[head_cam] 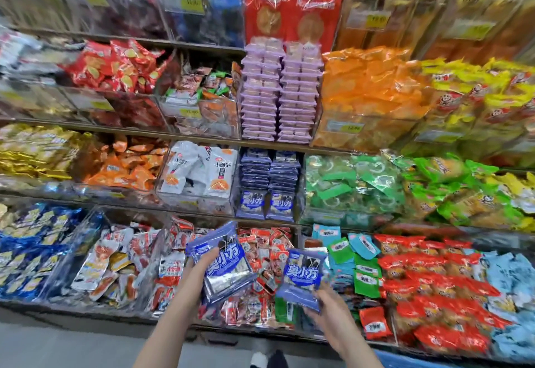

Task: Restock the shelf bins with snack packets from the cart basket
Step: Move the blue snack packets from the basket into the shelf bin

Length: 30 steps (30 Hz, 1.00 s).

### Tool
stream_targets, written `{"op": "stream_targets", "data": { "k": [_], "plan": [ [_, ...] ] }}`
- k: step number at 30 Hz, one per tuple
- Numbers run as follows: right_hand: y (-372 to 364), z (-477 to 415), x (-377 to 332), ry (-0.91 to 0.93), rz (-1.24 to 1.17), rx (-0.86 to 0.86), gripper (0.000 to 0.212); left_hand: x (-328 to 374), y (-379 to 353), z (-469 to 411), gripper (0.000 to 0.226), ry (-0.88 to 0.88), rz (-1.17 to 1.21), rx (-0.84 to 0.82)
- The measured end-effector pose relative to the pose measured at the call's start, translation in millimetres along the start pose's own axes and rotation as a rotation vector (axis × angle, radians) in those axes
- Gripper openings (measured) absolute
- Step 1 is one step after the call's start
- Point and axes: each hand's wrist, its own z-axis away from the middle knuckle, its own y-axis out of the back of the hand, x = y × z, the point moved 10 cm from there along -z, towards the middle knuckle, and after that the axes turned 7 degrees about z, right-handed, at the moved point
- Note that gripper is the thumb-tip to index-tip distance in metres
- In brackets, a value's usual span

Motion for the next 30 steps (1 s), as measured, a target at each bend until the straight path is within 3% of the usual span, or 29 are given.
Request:
{"op": "stream_targets", "data": {
  "k": [3, 7, 12, 16, 23, 30],
  "plan": [
    [-23, -25, -30, 0.037, 0.164, -0.019, 0.015, 12, 0, -29, 0.129, -0.027, 0.035, 0.025],
    [-51, -54, -57, 0.093, 0.308, -0.038, 0.023, 16, 7, -45, 0.135, -0.008, 0.102, 0.066],
    [-88, -82, -91, 0.137, 0.189, -0.033, 0.016, 42, 19, -60, 0.125, -0.009, 0.133, 0.065],
    [-124, -101, -126, 0.156, 0.096, -0.043, 0.015, 84, 16, -79, 0.104, -0.088, 0.147, 0.023],
    [-177, -143, -181, 0.16, -0.036, -0.017, 0.031, 123, 27, -117, 0.127, -0.04, 0.111, 0.006],
    [-200, -183, -213, 0.138, -0.166, 0.032, 0.042, 139, 27, -135, 0.122, -0.018, 0.145, -0.042]
  ]
}}
